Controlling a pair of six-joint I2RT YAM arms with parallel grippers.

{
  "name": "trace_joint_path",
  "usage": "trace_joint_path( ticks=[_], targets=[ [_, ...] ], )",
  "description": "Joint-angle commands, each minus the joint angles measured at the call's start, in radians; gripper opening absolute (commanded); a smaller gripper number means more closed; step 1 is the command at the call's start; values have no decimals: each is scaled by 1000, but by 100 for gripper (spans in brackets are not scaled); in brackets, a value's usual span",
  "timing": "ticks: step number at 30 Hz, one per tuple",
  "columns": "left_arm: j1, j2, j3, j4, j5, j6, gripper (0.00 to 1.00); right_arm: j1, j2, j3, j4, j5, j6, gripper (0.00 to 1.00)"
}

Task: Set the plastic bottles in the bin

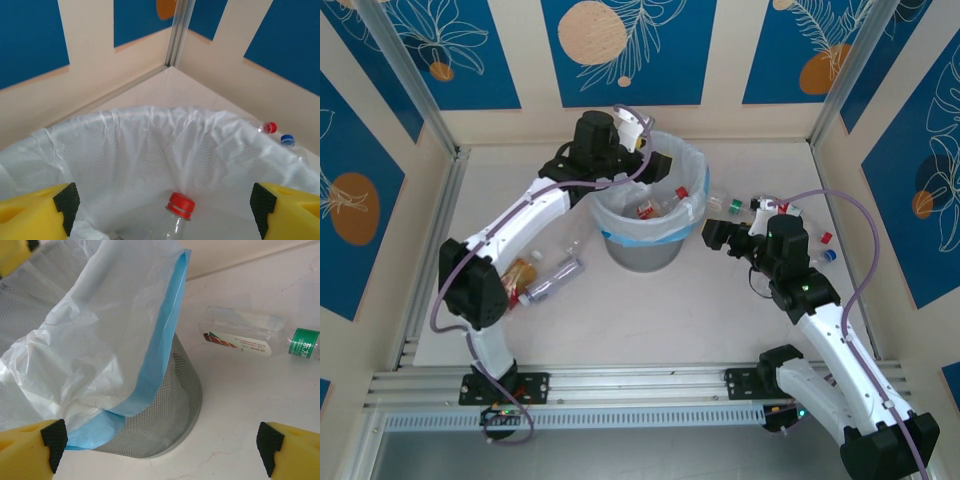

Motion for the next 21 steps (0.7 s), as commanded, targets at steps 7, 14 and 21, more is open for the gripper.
trace_joint_path(
  ticks=[7,14,21],
  targets=[
    [-14,-194,-131,74,-98,-9,97,-25,-15,43,25,-76,46,99],
    [-13,-307,-262,82,-254,-36,99,-36,-13,58,40,-13,102,100],
    [-10,-464,-453,90,-454,-122,99,-119,3,82,-119,133,173,100]
  ],
)
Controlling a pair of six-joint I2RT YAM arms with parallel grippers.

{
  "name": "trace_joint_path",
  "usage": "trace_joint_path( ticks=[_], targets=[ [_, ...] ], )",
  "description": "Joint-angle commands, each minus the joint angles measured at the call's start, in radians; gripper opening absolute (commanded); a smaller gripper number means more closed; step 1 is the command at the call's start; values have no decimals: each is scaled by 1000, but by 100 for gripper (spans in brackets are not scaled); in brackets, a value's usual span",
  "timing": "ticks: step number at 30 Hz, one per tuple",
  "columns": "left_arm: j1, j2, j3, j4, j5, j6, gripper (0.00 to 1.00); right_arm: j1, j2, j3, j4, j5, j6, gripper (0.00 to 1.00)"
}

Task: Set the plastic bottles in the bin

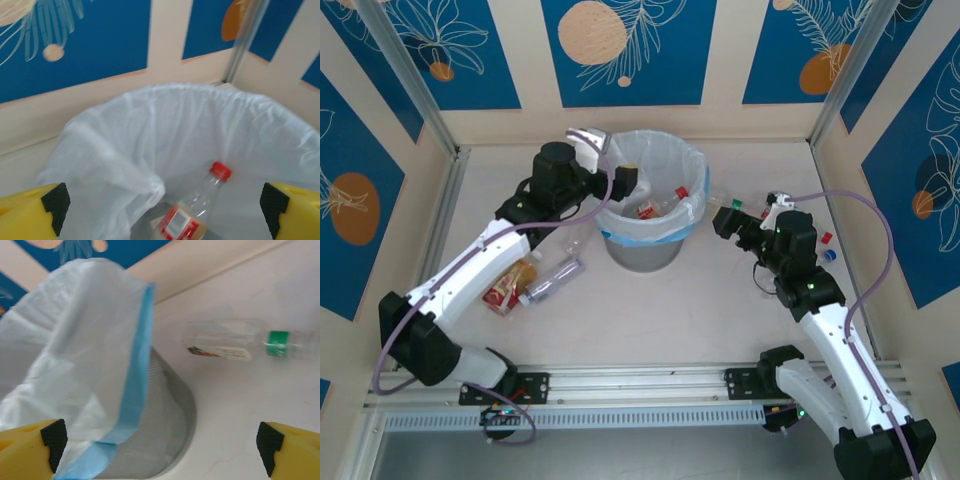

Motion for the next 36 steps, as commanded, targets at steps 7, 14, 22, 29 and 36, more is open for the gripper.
trace_joint_path(
  ticks=[7,14,22,29,36],
  targets=[
    [-6,-223,-216,55,-266,-162,99,-225,109,113,-288,-32,58,99],
    [2,-241,-290,61,-479,-185,99,-409,225,116,-348,-32,138,99],
    [17,-228,-354,88,-571,-202,99,-527,344,145,-444,15,53,100],
    [30,-241,-382,74,-583,-199,99,-589,501,141,-462,79,76,99],
    [42,-324,-452,55,-580,-223,99,-588,660,206,-501,89,171,99]
  ],
)
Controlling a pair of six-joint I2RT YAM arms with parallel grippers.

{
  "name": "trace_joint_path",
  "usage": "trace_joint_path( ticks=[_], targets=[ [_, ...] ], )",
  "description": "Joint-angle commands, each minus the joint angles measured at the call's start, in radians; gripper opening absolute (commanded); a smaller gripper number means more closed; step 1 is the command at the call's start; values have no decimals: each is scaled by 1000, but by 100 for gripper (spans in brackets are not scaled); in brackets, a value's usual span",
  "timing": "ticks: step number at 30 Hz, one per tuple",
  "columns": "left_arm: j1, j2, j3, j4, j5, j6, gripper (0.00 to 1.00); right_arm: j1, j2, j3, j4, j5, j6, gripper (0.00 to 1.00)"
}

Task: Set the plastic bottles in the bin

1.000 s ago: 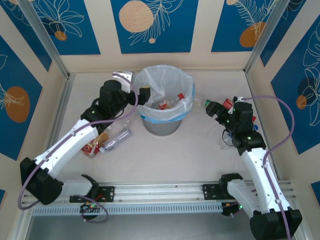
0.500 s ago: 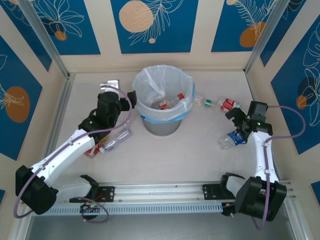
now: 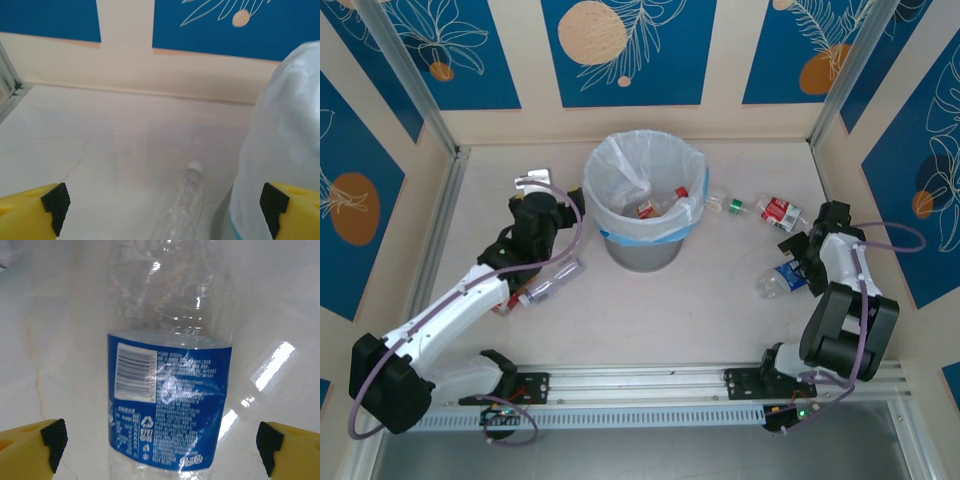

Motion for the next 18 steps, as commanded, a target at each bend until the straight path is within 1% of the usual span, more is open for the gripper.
trace_joint_path(
  ticks=[1,3,5,7,10,12,14,18],
  targets=[
    [17,-70,-45,10,7,-7,99,10,49,54,-36,6,47,99],
    [20,-96,-59,44,68,23,99,20,82,68,-33,2,53,99],
    [21,-108,-58,40,80,26,99,28,112,80,-31,6,60,100],
    [23,-114,-58,23,58,24,99,37,142,91,-29,9,75,100],
    [26,-120,-56,-34,-36,-4,99,44,182,102,-27,2,101,100],
    [31,-124,-60,-74,-84,-27,99,47,201,102,-25,20,121,99],
    [37,-136,-70,-85,-95,-39,99,45,219,95,-17,31,141,100],
    [46,-159,-86,-86,-96,-48,99,38,270,93,-13,-4,165,98]
  ],
)
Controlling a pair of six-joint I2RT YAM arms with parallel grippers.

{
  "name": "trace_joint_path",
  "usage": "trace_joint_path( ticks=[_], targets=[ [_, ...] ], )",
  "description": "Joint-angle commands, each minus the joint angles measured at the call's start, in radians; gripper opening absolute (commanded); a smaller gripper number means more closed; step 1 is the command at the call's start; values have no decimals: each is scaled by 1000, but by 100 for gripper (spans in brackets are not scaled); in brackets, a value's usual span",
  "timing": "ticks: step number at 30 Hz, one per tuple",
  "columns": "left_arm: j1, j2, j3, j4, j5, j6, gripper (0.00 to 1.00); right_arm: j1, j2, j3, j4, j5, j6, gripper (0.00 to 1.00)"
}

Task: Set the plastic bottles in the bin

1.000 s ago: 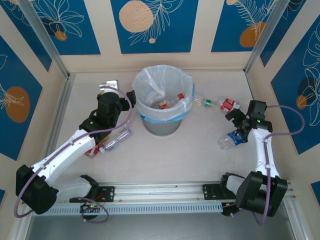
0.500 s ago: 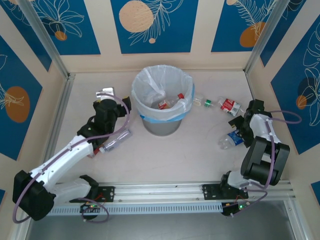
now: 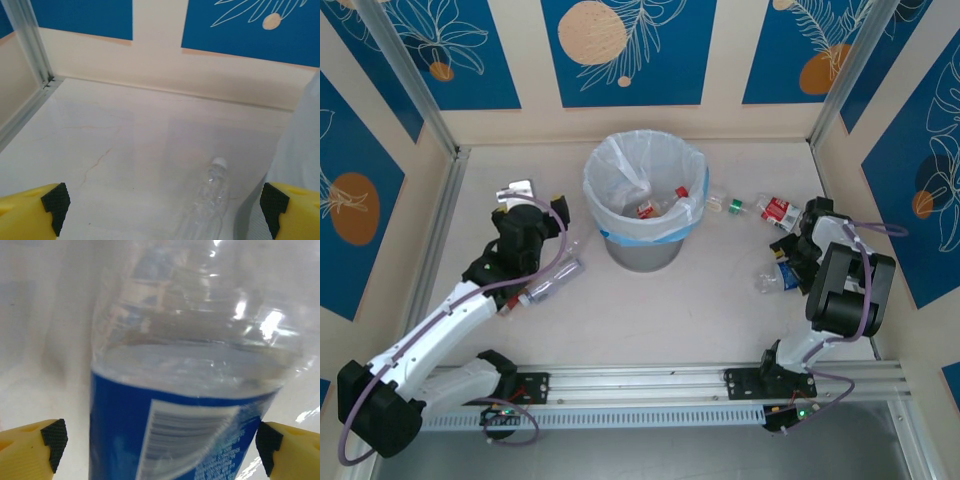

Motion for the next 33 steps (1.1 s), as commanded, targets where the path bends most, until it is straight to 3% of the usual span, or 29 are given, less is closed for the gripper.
trace_joint_path(
  ticks=[1,11,15,23,33],
  targets=[
    [18,-32,-14,-28,-45,-26,99,-5,36,13,-5,-14,61,98],
    [34,-40,-24,-40,-44,-35,99,1,8,13,-24,-28,137,99],
    [41,-26,-24,-33,-35,-36,99,-17,-15,-36,34,-87,190,100],
    [54,-22,-23,-45,-28,-30,99,-18,124,42,31,-65,135,92],
    [71,-38,-45,-48,-26,-45,99,-14,120,34,35,-66,147,76]
  ],
)
